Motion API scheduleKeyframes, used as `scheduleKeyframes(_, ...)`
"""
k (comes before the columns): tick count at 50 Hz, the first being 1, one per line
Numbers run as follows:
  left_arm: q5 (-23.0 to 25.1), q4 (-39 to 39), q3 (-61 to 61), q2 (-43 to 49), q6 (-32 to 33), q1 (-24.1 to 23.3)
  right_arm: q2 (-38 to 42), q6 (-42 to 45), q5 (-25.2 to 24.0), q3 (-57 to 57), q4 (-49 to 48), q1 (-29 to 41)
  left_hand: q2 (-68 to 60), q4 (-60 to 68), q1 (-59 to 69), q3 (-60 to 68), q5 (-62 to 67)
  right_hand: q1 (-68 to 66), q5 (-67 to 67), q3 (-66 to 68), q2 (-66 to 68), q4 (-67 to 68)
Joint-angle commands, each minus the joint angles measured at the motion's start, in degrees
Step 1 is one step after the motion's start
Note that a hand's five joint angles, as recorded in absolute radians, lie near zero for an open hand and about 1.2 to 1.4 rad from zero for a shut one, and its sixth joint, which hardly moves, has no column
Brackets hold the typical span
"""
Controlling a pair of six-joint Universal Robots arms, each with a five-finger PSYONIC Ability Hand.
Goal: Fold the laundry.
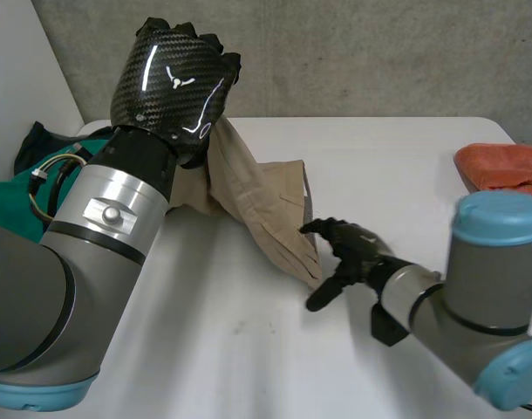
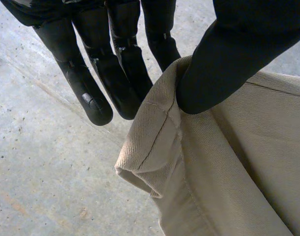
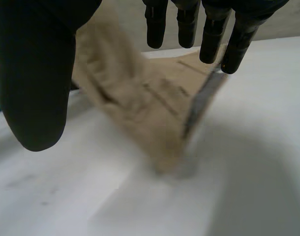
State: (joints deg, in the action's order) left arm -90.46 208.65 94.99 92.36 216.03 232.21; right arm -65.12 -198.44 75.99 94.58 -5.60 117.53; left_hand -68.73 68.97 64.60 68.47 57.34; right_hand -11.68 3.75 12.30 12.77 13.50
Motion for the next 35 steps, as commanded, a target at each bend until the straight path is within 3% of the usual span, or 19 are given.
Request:
scheduleKeyframes(1,-0.06,-0.08,-0.06,-0.08,0.0,0.09,5.69,-1.6,1.79,-5.1,-2.75,5.07,-11.27,11.03,15.4,11.53,12.66,1.28,-3.35,-1.9,-2.37,-3.1)
scheduleKeyframes(4,-0.06,-0.17,0.02,-0.08,0.0,0.09,8.25,-1.6,4.34,-6.6,-2.93,5.25,-11.27,11.03,15.4,11.53,12.66,-14.3,12.23,13.69,13.22,12.49)
scheduleKeyframes(5,-0.06,-0.17,0.11,-0.25,0.0,0.09,9.48,-1.6,6.69,-7.3,-3.36,5.17,-11.27,11.03,15.4,11.53,12.66,-40.03,37.95,39.41,38.94,38.21)
scheduleKeyframes(7,-0.06,-0.17,0.29,-0.43,0.0,0.18,9.84,-1.16,9.6,-7.57,-4.41,4.9,-11.27,11.03,15.4,11.53,12.66,-68.2,66.13,67.58,67.11,66.38)
scheduleKeyframes(9,-0.06,-0.34,0.9,-0.69,0.0,0.18,9.32,-0.55,13.64,-7.14,-6.86,4.29,-11.27,11.03,15.4,11.53,12.66,-68.32,66.25,67.7,67.23,66.5)
scheduleKeyframes(12,-0.06,-1.13,1.78,-0.87,0.0,0.26,7.3,3.3,15.07,-5.82,-9.25,2.97,-11.27,11.03,15.4,11.53,12.66,-68.32,66.25,67.7,67.23,66.5)
scheduleKeyframes(19,-0.15,-9.3,6.35,-1.39,0.0,0.62,-8.87,35.19,8.57,0.25,-8.82,-6.51,-11.27,11.03,15.4,11.53,12.66,-68.32,66.25,67.7,67.23,66.5)
scheduleKeyframes(20,-0.41,-11.92,7.31,-1.66,-0.26,0.7,-11.58,42.28,6.91,1.03,-7.34,-8.09,-11.27,11.03,15.4,11.53,12.66,-68.32,66.25,67.7,67.23,66.5)
scheduleKeyframes(24,-2.51,-18.86,9.33,-1.75,-0.79,0.53,-18.96,55.92,4.0,0.96,2.74,-8.89,-11.27,11.03,15.4,11.53,12.66,-68.32,66.25,67.7,67.23,66.5)
scheduleKeyframes(28,-4.01,-25.37,11.01,-1.05,-2.54,0.44,-23.37,61.58,2.51,-0.01,12.68,-9.68,-11.27,11.03,15.4,11.53,12.66,-68.32,66.25,67.7,67.23,66.5)
scheduleKeyframes(35,-3.23,-32.07,11.63,3.61,-6.94,0.88,-25.41,62.91,2.5,0.51,21.5,-9.16,-11.27,11.03,15.4,11.53,12.66,-68.32,66.25,67.7,67.23,66.5)
